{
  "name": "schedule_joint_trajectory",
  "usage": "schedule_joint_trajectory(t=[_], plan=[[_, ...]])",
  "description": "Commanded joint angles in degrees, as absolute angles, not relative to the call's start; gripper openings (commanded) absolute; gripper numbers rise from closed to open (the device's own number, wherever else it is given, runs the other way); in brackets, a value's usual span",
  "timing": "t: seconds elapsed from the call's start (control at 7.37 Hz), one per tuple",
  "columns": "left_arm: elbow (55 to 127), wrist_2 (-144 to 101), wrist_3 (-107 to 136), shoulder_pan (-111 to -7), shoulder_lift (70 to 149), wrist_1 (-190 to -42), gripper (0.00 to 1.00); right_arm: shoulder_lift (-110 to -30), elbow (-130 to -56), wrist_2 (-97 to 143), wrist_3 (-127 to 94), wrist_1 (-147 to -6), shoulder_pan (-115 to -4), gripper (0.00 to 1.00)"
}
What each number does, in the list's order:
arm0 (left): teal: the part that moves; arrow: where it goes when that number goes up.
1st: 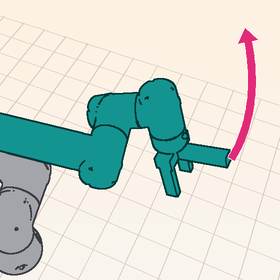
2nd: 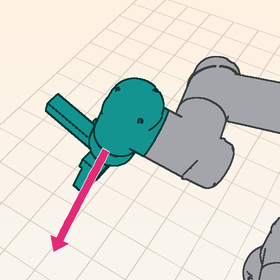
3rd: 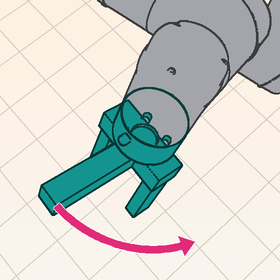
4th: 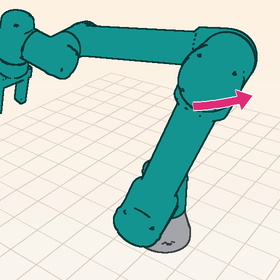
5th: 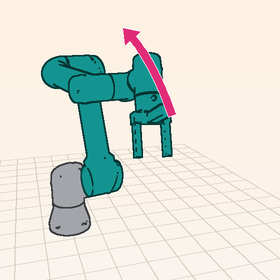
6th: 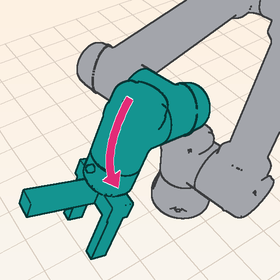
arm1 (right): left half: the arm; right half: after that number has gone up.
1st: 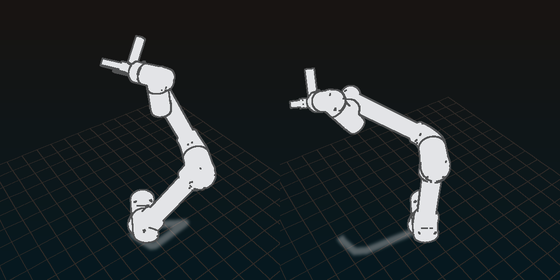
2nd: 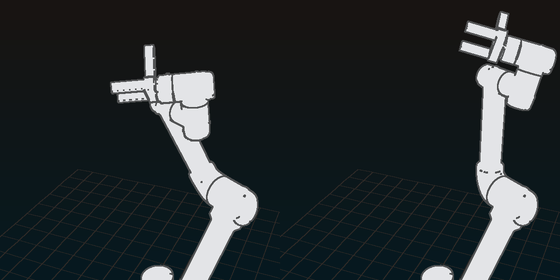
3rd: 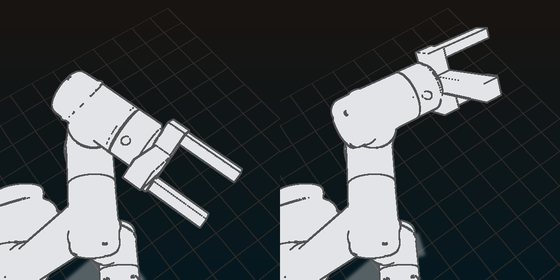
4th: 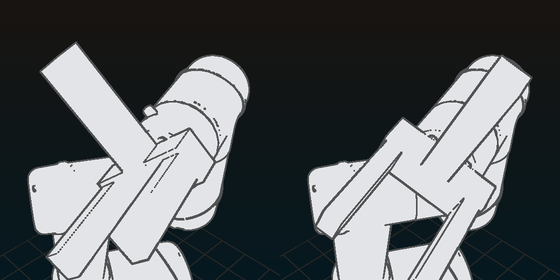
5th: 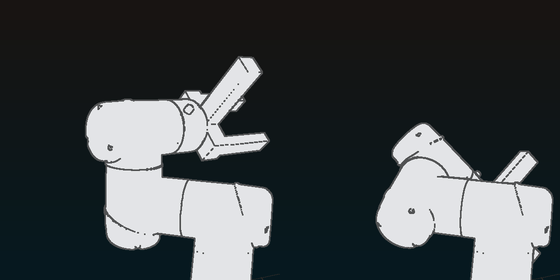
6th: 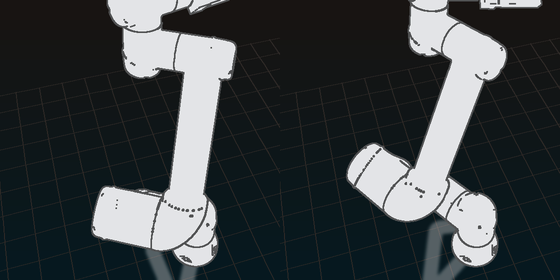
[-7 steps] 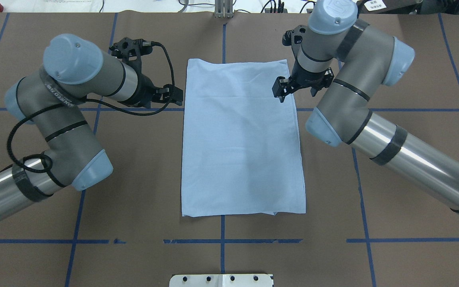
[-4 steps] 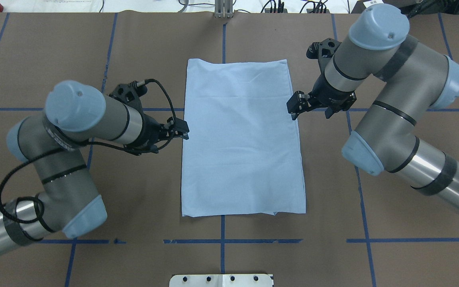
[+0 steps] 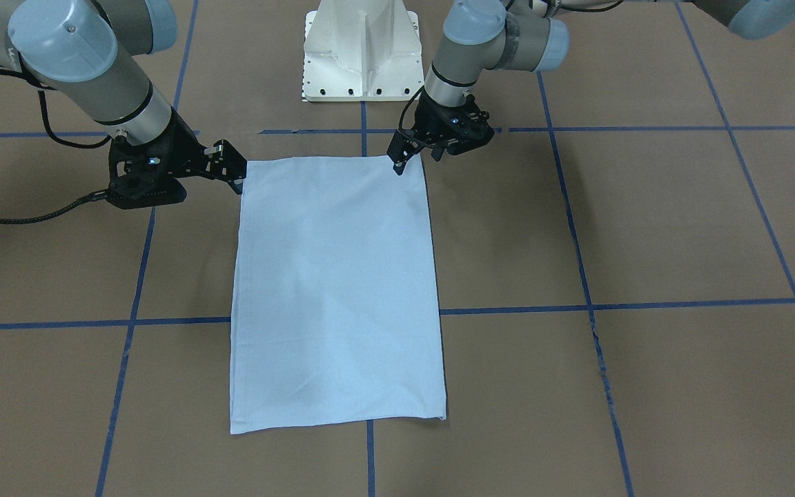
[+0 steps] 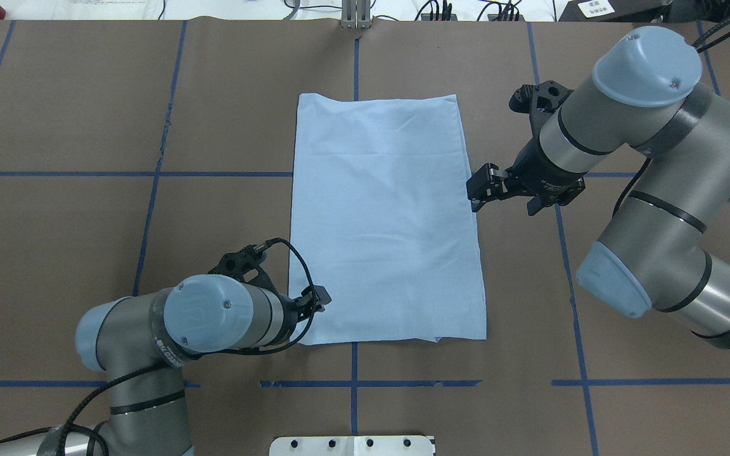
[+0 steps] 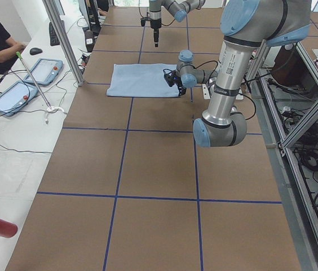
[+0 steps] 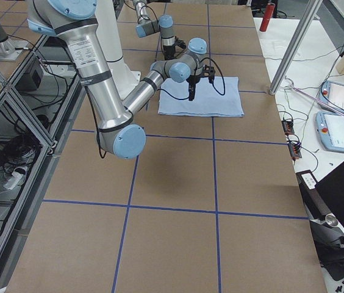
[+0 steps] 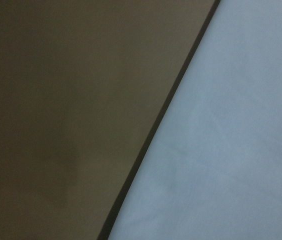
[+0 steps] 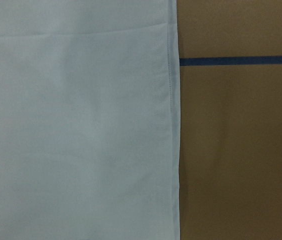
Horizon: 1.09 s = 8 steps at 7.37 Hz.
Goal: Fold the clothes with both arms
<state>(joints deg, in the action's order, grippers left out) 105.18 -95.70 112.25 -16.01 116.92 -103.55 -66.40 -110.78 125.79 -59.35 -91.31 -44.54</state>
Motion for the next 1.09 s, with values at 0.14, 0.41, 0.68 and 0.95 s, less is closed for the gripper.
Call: schedule_joint_trajectory(t=[0.14, 0.41, 0.68, 0.95], plan=[[104.94, -94.83, 114.08, -12.66, 117.68, -100.9, 0.97, -66.36, -110.74, 125.77, -59.94, -91.23, -44.12, 1.0], [104.33, -93.7, 113.65, -13.01, 117.69, -100.9, 0.93, -66.27, -110.57, 125.77, -59.94, -91.23, -44.03, 1.0], [104.24, -93.52, 113.38, -13.88, 117.6, -100.81, 0.9, -66.27, -110.48, 125.77, -59.94, -91.23, -44.03, 1.0], [104.15, -93.52, 113.47, -14.15, 117.6, -100.81, 0.79, -66.36, -110.39, 125.77, -59.85, -91.23, -43.86, 1.0]])
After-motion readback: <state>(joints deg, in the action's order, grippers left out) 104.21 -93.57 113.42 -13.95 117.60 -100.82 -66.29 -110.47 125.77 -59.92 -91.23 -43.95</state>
